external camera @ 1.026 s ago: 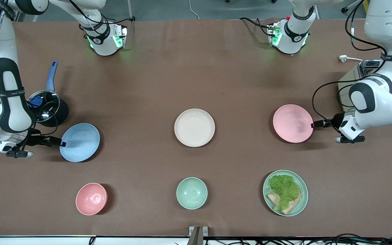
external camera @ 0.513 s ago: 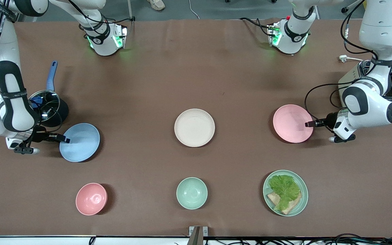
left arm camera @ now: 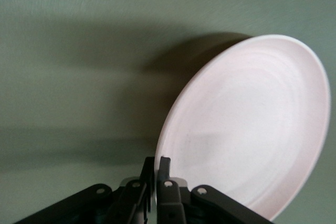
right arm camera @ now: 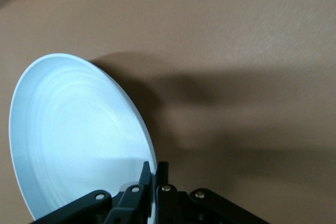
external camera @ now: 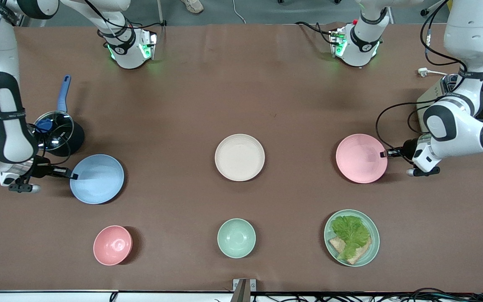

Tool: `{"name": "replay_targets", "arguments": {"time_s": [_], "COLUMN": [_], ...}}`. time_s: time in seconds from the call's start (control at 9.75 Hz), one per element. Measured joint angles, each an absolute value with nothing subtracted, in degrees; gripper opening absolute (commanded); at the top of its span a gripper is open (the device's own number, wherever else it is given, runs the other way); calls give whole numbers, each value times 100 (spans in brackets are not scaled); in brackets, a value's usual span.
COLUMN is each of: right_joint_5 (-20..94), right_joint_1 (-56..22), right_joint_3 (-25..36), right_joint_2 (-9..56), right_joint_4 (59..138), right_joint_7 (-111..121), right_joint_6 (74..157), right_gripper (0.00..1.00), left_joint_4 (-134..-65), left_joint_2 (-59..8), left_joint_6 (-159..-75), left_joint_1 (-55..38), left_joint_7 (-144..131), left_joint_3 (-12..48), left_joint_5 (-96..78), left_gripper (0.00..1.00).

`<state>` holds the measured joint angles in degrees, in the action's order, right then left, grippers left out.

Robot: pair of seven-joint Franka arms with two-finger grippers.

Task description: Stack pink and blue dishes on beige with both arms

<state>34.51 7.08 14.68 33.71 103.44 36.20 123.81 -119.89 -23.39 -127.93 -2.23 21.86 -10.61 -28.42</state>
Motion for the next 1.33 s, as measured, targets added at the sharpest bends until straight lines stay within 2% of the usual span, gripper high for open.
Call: {"name": "replay_targets", "arguments": {"time_s": [0.21, 0.41, 0.62, 0.82, 1.03, 1.23, 1.33], "right_joint_5": [2991, 2456, 2324, 2300, 2261, 2243, 2238], "right_joint_1": [688, 531, 139, -178, -214, -224, -240], "right_joint_3": [1626, 1629, 1592, 1364, 891, 178, -254], "right_joint_2": [3349, 3298, 3171, 2724, 2125, 1786, 1755], "right_joint_4": [9653, 8723, 8195, 8123, 8379, 8927, 9070], "right_joint_7": [3046, 1809, 733, -30, -273, -475, -798], "right_joint_6": [11460, 10390, 9705, 9134, 8697, 8765, 8999], "right_gripper": [0, 0, 0, 0, 0, 0, 0], "left_joint_4": [-11974, -11969, -11993, -11951, -11503, -11124, -11038], "left_joint_2": [-1927, -1625, -1695, -2139, -2725, -3133, -3227], "left_joint_6": [-12790, -12819, -13439, -14327, -14525, -14525, -14525], "left_joint_1": [-278, -327, -393, -492, -602, -664, -747], "left_joint_7": [1880, 1058, -132, -1581, -3329, -4879, -5468], "left_joint_3": [-629, 273, 1365, 2202, 2653, 3025, 3103], "left_joint_5": [-2842, -2840, -2753, -2101, -874, 390, 887], "left_gripper": [1, 1, 1, 1, 1, 4, 9]}}
